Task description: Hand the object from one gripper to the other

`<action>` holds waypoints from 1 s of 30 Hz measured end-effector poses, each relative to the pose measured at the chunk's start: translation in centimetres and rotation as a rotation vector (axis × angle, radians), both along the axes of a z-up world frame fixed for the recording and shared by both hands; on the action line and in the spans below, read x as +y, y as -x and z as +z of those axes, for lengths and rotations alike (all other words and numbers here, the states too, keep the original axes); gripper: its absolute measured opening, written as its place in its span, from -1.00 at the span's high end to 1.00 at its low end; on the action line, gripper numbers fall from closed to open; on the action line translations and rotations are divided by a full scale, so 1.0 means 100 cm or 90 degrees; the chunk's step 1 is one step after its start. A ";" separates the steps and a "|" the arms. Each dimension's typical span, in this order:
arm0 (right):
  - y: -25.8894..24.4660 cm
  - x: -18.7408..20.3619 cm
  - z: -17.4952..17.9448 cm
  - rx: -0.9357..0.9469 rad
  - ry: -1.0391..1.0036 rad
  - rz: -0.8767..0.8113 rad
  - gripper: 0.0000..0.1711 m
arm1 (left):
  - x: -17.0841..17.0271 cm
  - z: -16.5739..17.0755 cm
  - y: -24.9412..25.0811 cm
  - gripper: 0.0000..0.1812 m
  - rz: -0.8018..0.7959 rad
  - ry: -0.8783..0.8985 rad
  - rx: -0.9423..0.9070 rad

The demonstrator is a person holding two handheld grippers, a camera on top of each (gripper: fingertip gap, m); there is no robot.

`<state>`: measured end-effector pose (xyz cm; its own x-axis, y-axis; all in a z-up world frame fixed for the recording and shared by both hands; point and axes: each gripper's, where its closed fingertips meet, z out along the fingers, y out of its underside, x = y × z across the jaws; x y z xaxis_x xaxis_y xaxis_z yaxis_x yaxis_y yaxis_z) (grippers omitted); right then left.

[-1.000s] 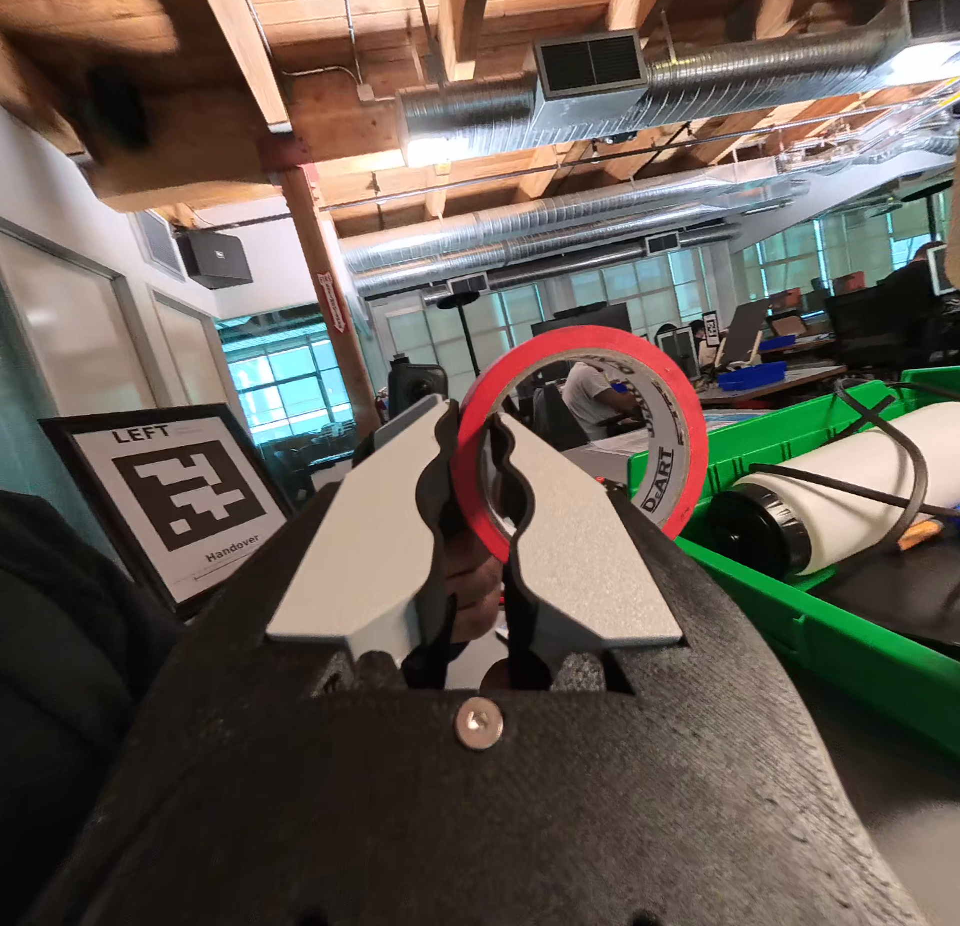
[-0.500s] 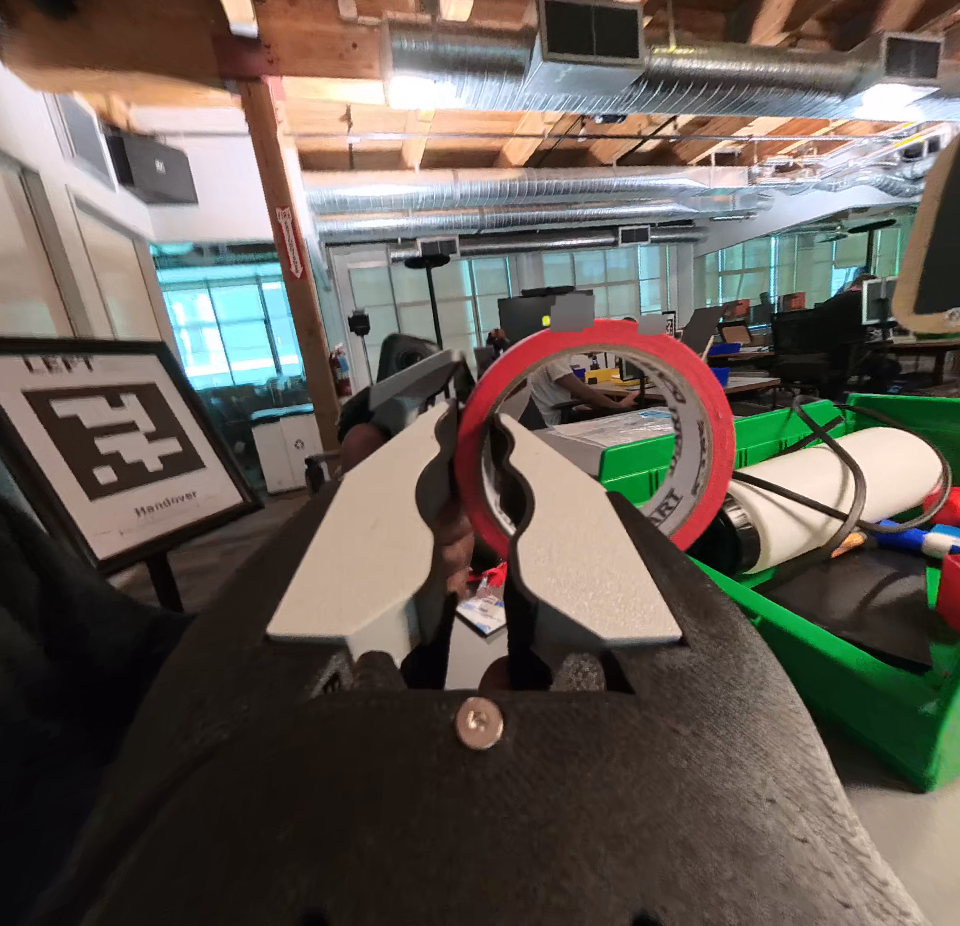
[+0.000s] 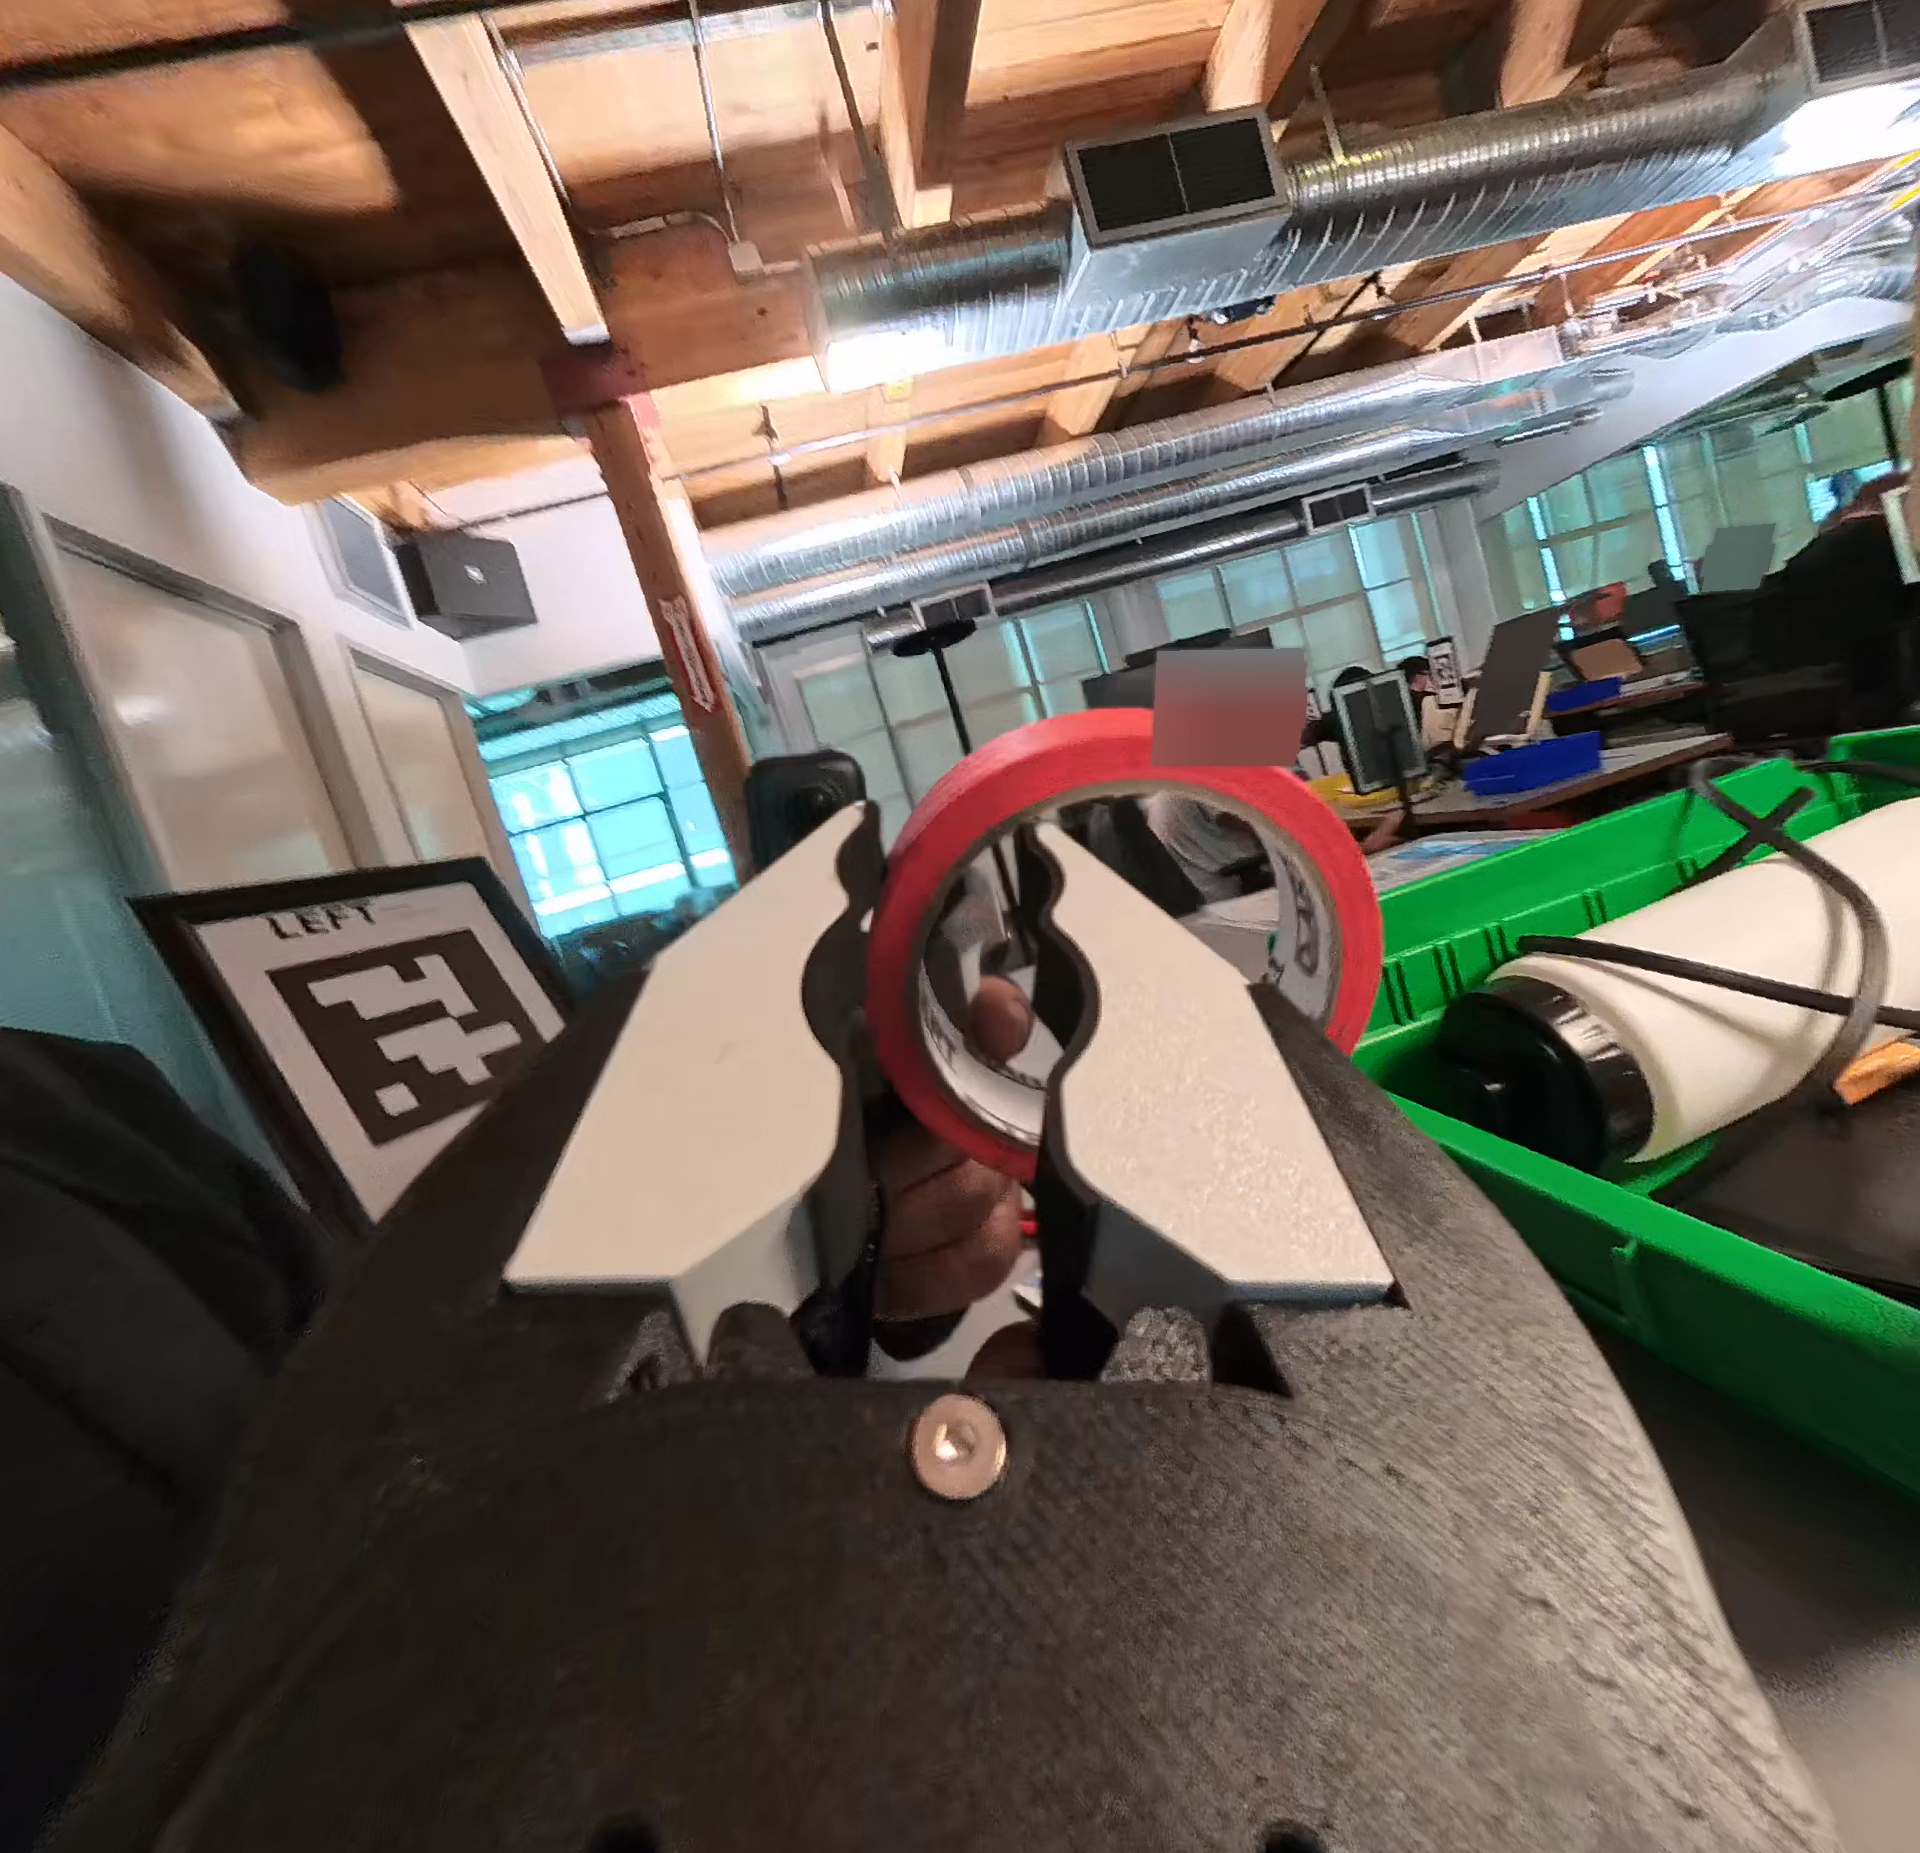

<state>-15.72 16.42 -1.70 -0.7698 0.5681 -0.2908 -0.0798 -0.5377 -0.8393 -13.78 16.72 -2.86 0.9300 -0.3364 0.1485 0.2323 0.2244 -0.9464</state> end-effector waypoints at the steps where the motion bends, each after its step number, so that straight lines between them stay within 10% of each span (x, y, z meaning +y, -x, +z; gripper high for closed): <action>1: 0.002 -0.002 -0.001 0.002 -0.017 -0.017 0.65 | -0.002 0.002 0.004 0.84 0.005 -0.008 -0.015; 19: 0.001 -0.030 -0.020 0.045 -0.221 -0.073 0.87 | -0.011 0.016 0.016 0.84 -0.022 -0.054 -0.113; 30: -0.011 0.003 0.008 0.016 0.042 0.057 0.85 | -0.008 0.012 -0.001 0.68 -0.069 -0.037 -0.090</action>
<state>-14.61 16.74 -0.88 -0.8243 0.4766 -0.3055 -0.0490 -0.5977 -0.8002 -13.64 15.91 -1.66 0.8590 -0.4456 0.2520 0.3873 0.2436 -0.8892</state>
